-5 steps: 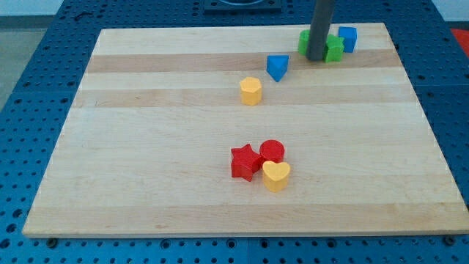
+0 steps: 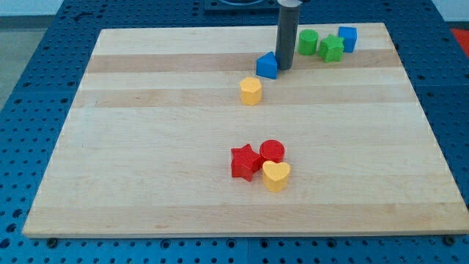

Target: Push the blue triangle towards the left side of yellow hexagon

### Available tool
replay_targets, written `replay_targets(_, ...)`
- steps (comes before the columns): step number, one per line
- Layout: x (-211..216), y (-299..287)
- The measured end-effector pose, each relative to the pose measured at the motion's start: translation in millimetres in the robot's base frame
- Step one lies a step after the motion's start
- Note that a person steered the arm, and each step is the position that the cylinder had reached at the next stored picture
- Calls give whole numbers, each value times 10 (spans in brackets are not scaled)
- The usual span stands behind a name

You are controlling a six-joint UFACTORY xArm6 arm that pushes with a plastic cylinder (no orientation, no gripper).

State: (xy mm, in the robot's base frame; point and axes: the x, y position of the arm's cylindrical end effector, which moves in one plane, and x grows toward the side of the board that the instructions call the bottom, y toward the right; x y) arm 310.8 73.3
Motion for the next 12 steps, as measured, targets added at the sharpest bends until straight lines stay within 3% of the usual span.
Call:
replay_targets(5,-285,-152)
replay_targets(7,17,-402)
replay_targets(10,29,-1134)
replay_targets(12,297,-1089)
